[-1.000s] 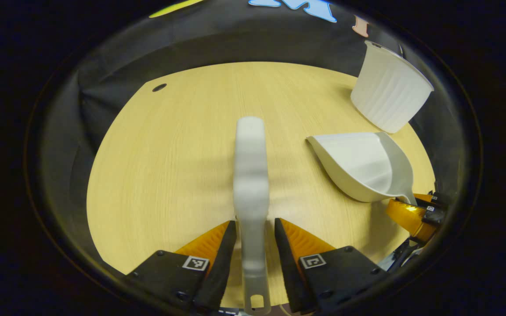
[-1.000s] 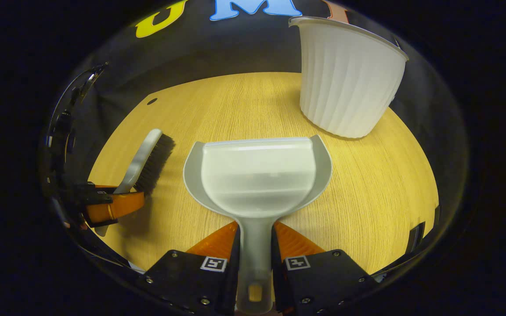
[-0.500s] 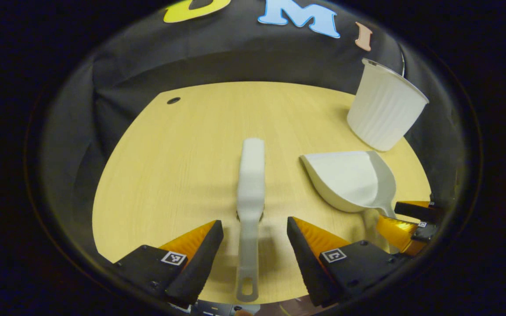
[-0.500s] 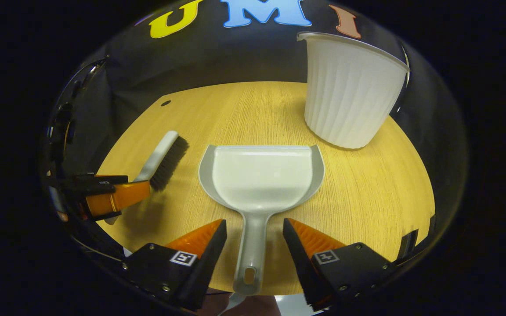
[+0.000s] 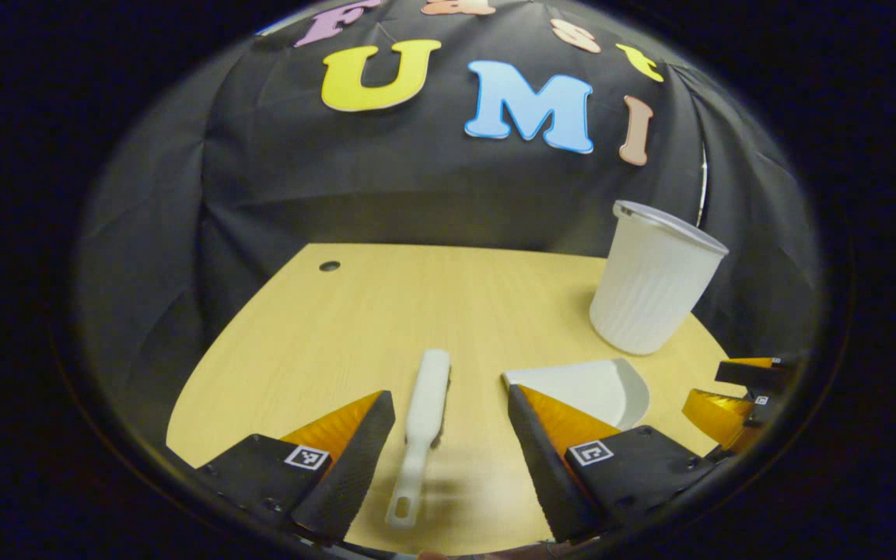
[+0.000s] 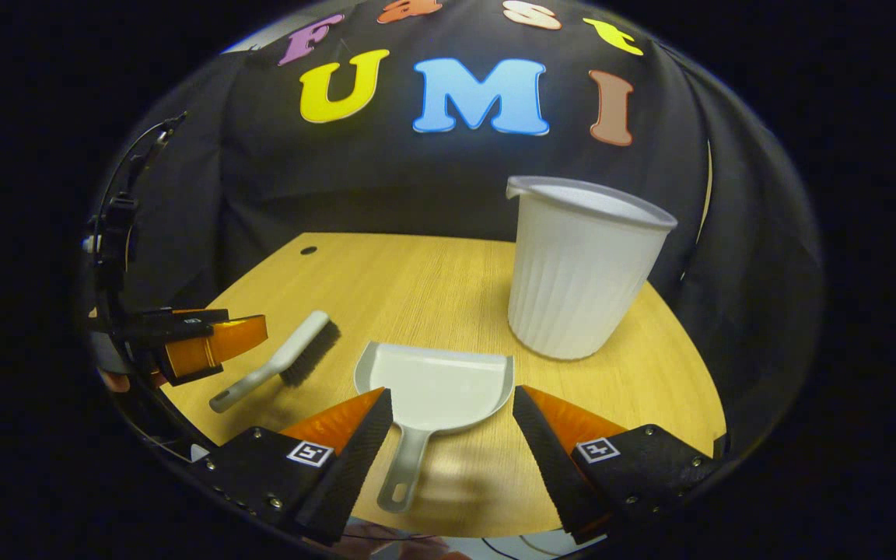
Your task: Pick up the small broom and dustpan from the desktop, sweep the trash into the dustpan with the broom, and then empty the trash into the garbage bin.
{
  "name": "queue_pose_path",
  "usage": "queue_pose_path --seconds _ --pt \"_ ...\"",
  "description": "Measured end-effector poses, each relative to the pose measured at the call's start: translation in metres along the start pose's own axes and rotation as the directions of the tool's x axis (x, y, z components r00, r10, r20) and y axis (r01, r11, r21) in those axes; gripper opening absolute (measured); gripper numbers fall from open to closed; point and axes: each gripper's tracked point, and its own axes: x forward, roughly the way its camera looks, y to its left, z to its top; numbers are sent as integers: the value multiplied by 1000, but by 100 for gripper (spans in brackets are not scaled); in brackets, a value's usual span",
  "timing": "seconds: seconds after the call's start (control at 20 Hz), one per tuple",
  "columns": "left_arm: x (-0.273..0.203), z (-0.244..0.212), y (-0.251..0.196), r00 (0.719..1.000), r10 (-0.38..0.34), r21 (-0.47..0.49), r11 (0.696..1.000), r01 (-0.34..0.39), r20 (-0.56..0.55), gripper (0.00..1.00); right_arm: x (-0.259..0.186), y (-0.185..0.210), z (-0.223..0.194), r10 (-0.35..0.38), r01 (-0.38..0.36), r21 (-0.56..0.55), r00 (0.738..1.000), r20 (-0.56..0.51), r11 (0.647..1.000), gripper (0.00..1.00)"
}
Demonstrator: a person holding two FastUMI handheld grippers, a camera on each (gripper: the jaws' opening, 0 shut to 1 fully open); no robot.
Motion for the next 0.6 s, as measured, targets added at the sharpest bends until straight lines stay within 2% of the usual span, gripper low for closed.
queue_pose_path --seconds 0.15,0.3,0.45,0.6 --pt "-18 25 -13 992 23 6 1000 -24 128 96 -14 -16 31 -6 16 -74 991 136 997 98" --pt "-38 46 -24 972 54 -44 998 -45 230 96 -22 -28 43 -2 38 -144 970 243 989 98" --pt "-60 66 -32 946 62 -79 996 -39 318 96 -31 -43 57 -31 86 -157 945 326 984 97" --pt "-78 84 -34 927 51 -63 998 -30 371 96 -49 -46 69 -52 111 -136 922 383 984 97"
